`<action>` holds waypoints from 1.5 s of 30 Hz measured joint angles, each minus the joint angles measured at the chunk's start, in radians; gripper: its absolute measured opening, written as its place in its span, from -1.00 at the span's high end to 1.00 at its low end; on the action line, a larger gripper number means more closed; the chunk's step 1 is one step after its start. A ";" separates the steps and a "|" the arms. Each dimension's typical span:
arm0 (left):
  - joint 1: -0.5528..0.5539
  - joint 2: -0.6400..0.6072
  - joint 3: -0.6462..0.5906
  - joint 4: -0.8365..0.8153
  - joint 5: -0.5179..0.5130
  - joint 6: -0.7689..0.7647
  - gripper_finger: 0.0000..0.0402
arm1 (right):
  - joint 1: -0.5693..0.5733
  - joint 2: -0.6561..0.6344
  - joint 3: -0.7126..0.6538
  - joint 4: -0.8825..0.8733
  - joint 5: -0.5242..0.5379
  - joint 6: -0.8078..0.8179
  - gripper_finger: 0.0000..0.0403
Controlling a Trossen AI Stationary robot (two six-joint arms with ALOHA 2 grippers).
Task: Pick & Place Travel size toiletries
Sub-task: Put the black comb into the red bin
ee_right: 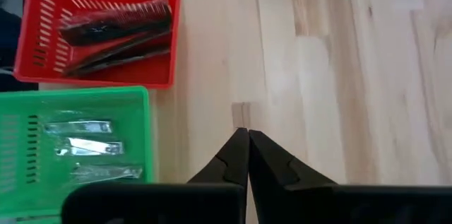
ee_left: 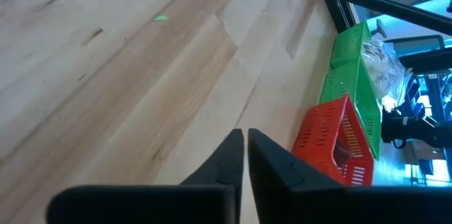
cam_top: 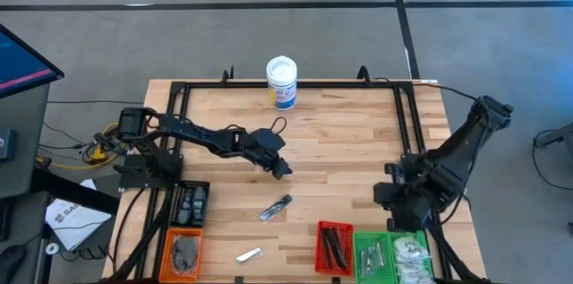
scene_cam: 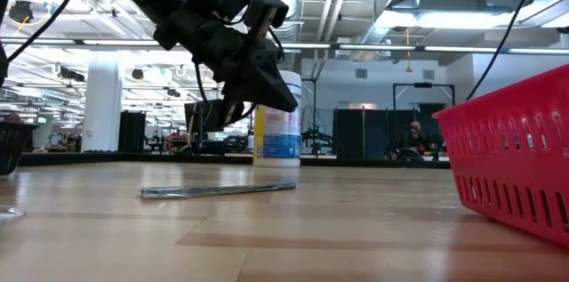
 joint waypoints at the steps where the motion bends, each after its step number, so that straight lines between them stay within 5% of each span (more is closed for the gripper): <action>1: -0.003 -0.005 0.000 -0.004 0.004 0.000 0.95 | -0.014 -0.006 -0.003 0.008 -0.002 -0.037 1.00; 10: -0.067 -0.092 0.000 -0.093 -0.004 0.001 1.00 | -0.214 -0.020 -0.002 0.070 -0.034 -0.352 1.00; 24: -0.274 -0.148 0.000 -0.299 -0.143 -0.078 1.00 | -0.568 0.111 -0.002 0.443 -0.372 -0.817 1.00; 37: -0.385 -0.148 0.000 -0.460 -0.147 -0.157 1.00 | -0.769 0.282 -0.002 0.791 -0.666 -0.745 1.00; 45: -0.392 -0.104 0.000 -0.446 -0.123 -0.123 1.00 | -0.767 0.377 -0.002 1.029 -0.712 -0.556 1.00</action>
